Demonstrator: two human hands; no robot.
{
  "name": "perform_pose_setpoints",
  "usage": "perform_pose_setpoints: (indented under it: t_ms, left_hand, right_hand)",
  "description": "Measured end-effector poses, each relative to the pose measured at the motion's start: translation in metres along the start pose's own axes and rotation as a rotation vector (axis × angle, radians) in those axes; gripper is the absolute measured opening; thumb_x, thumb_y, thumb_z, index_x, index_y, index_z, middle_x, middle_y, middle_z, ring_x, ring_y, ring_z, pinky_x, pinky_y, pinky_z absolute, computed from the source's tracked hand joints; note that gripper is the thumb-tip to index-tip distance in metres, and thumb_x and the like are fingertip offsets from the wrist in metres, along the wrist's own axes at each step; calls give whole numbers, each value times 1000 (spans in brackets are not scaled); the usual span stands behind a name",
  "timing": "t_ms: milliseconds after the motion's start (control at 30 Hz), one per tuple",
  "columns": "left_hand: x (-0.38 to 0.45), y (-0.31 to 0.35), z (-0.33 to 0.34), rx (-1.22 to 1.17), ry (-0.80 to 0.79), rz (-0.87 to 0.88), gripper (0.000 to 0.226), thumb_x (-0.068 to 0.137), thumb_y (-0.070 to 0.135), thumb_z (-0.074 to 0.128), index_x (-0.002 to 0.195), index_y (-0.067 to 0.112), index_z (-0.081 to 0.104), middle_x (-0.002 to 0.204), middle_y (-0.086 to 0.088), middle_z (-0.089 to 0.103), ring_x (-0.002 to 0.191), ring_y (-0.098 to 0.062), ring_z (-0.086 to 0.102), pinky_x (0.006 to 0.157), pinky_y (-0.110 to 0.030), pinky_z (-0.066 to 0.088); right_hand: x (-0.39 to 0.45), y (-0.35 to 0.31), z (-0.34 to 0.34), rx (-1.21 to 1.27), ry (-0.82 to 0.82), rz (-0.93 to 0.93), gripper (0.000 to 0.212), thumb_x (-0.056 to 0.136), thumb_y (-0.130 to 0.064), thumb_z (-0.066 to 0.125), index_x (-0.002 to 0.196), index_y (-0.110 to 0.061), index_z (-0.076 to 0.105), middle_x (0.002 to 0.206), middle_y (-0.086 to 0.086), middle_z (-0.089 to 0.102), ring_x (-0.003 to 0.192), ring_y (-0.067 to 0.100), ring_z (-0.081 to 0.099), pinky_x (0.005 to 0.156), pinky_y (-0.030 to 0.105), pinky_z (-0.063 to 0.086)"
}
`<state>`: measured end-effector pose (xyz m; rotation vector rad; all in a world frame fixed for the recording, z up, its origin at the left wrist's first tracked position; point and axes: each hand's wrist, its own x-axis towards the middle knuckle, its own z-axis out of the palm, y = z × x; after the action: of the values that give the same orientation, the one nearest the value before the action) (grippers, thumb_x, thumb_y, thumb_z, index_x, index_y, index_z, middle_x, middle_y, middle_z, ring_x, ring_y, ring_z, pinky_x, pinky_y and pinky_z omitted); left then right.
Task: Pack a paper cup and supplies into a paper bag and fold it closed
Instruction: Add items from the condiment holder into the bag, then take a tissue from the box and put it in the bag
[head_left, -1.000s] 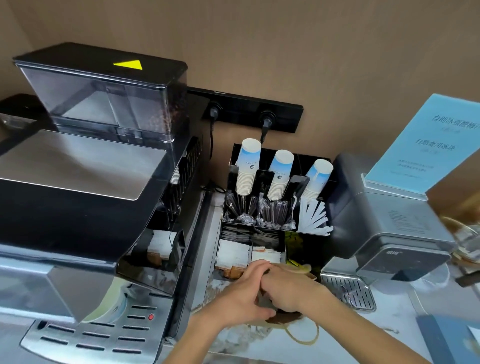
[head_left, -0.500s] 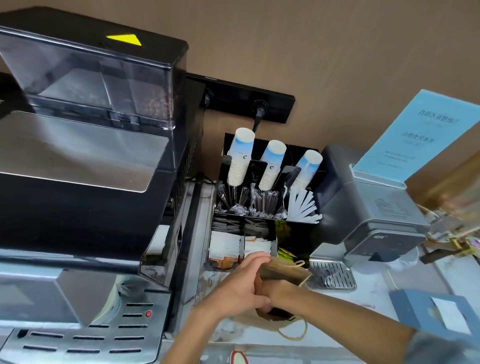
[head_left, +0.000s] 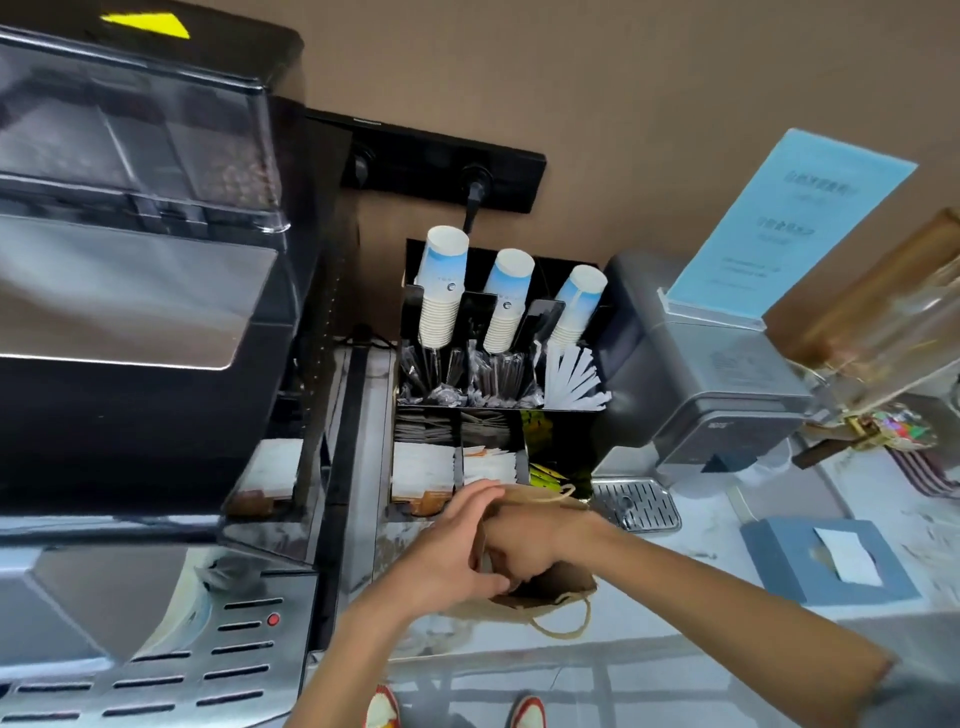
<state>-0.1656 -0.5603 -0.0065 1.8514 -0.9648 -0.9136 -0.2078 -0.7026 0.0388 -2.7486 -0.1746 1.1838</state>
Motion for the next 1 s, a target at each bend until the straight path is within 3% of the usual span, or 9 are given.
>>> perform_pose_setpoints:
  t_ms: [133,267,367,467,533,633,833,933,1000]
  left_hand:
    - [4,8,8,23,47,8,94,78,28,78,150,26,18,151,20,12,137,-3,25,110,-15,26]
    - [13,17,23,56,101,1,93,77,32,78,149,30,18,149,23,13,133,-10,35,111,-25,34]
    - [21,27,43,33,127,-32,91,78,30,79,148,33,21,147,27,13,126,-26,47,107,-31,41]
    - [30,35,62,6,149,-33,90,77,25,81,146,33,25,143,35,15,123,-41,48,106,-43,43]
    - [37,41,77,-9,169,-45,88,76,23,83,145,35,29,144,36,16,114,-40,55,98,-46,48]
    - [43,50,95,-37,180,-80,89,74,17,84,143,38,31,148,25,23,70,-13,60,71,-32,55]
    - [45,75,116,-98,223,-103,89,69,19,85,138,48,37,144,18,36,61,-11,56,61,-34,58]
    - [46,97,123,-131,270,-167,83,77,4,79,136,48,40,127,-32,32,55,-4,53,52,-18,50]
    - [47,100,124,-154,287,-177,82,79,1,77,134,51,42,106,-18,41,55,-2,53,55,-17,49]
  right_hand:
    - [-32,34,-16,172,119,-36,25,90,-10,53,111,-16,64,95,-2,75,72,3,58,71,28,50]
    - [-84,76,-11,409,425,-20,31,97,-8,46,120,-18,65,102,-4,74,89,5,65,82,9,47]
    - [-127,114,15,672,655,-14,26,101,-14,46,108,-22,69,92,-11,73,87,2,66,82,15,51]
    - [-158,162,66,912,662,62,22,100,-9,48,105,-13,69,88,-5,73,78,5,66,74,17,51]
    - [-174,199,109,967,644,164,21,99,-6,50,100,-13,70,85,-2,73,75,8,66,66,20,50]
    - [-192,257,170,1053,644,405,27,94,3,53,84,-17,68,81,4,70,71,16,62,57,18,45]
    - [-238,393,241,977,788,938,27,89,-11,63,62,-11,66,71,10,62,73,27,57,64,32,43]
    - [-250,448,257,907,688,1151,29,93,-25,56,94,-1,72,98,21,69,96,38,63,85,38,48]
    - [-247,470,268,908,567,1171,47,94,-38,56,120,1,62,122,23,64,110,39,60,93,40,46]
